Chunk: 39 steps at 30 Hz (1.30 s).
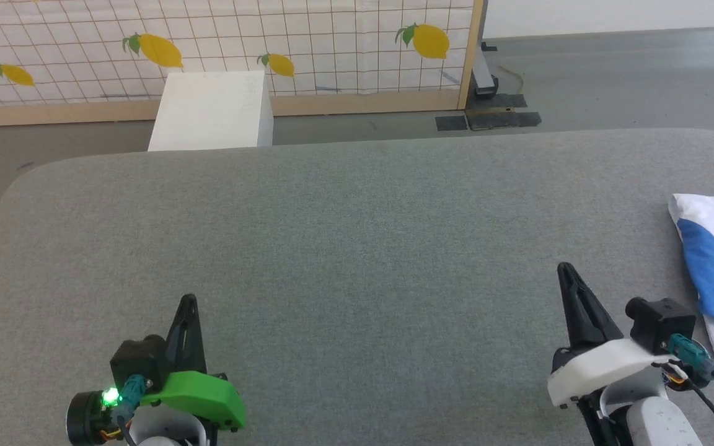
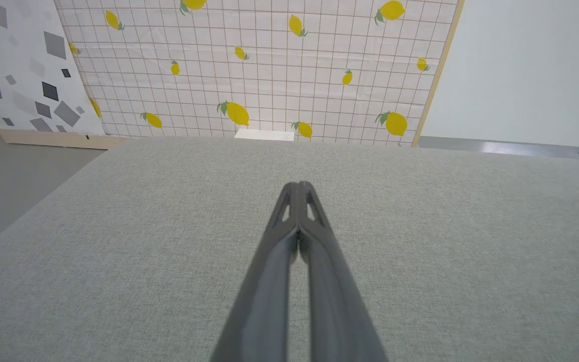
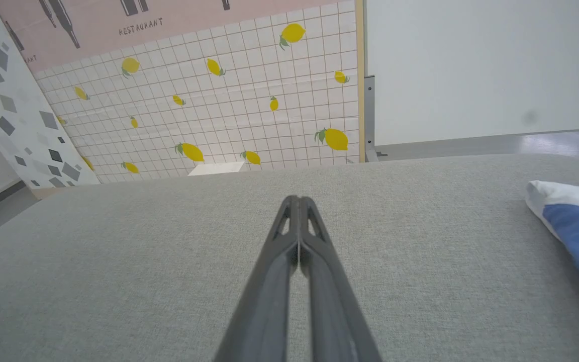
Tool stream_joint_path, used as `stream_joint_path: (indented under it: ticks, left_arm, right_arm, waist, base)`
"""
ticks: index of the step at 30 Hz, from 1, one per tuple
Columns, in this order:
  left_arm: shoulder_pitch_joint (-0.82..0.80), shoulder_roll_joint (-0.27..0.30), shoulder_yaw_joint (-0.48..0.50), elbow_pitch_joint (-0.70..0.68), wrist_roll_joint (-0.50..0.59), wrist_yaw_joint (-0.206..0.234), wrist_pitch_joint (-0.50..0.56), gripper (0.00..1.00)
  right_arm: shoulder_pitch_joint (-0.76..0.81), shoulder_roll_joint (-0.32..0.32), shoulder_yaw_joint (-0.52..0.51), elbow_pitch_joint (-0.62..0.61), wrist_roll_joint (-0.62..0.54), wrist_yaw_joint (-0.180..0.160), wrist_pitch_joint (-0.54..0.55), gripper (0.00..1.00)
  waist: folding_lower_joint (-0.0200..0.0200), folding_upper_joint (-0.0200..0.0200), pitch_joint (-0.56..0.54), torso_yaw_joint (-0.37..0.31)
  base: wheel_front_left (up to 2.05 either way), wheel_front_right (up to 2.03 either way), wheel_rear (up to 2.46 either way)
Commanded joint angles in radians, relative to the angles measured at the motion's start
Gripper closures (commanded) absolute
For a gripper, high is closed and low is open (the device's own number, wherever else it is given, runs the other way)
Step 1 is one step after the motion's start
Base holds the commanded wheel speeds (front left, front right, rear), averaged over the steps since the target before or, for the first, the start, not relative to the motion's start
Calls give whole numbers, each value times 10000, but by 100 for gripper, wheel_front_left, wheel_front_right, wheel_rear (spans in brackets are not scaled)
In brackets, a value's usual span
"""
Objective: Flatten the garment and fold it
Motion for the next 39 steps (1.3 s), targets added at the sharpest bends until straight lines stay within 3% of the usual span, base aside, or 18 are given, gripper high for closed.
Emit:
stream_joint_path:
  ticks: [1,39]
  left_arm:
    - [35,-20,40,-66,182,-77,59,100]
    - [72,-40,183,-656,746,-327,888,100]
  right_arm:
    - [148,3,-16,-123,-118,-4,67,100]
    - [595,6,-91,-1319,-999,-8,863,100]
  waist:
    - [0,0,-3,10]
    - [0,0,-75,302]
  base:
    - [0,0,0]
    - [0,0,0]
